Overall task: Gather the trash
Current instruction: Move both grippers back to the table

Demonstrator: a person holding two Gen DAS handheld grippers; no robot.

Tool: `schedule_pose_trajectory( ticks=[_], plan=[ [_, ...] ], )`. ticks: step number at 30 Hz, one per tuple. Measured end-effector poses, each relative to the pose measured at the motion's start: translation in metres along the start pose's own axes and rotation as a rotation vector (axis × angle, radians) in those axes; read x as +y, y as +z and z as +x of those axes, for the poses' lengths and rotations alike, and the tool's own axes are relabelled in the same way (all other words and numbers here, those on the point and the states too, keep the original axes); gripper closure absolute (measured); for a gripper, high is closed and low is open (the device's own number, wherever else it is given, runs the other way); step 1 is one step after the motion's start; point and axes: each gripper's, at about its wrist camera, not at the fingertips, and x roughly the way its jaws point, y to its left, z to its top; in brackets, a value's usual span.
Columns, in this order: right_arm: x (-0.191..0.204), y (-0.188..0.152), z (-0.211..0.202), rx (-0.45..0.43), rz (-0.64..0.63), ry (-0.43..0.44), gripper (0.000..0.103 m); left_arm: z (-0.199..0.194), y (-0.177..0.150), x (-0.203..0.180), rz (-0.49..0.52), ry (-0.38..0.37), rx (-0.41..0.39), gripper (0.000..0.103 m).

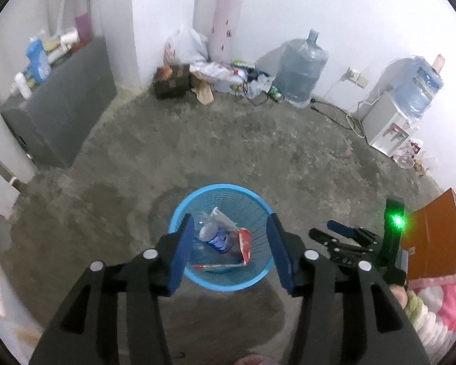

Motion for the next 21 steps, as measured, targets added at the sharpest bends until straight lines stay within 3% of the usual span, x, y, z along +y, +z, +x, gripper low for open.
schedule_pose_trajectory(
  ticks=[5, 11, 13, 16, 19, 21],
  plan=[
    [0.019, -0.014, -0.031, -0.030, -0.043, 0.025, 0.040, -0.081, -0.033, 0.012, 0.011, 0.019, -0.070, 0.053],
    [0.058, -0.034, -0.073, -0.051, -0.149, 0.112, 0.040, -0.202, -0.118, 0.046, -0.065, 0.084, -0.202, 0.047],
    [0.074, -0.042, -0.087, -0.049, -0.200, 0.157, 0.040, -0.240, -0.153, 0.060, -0.119, 0.132, -0.250, 0.045],
    [0.109, -0.053, -0.104, -0.026, -0.305, 0.236, 0.040, -0.300, -0.219, 0.081, -0.190, 0.288, -0.316, 0.044],
    [0.147, -0.062, -0.115, -0.014, -0.428, 0.295, 0.040, -0.335, -0.275, 0.094, -0.261, 0.403, -0.339, 0.044],
    [0.173, -0.070, -0.120, -0.009, -0.497, 0.337, 0.040, -0.355, -0.318, 0.102, -0.337, 0.423, -0.363, 0.044]
  ],
)
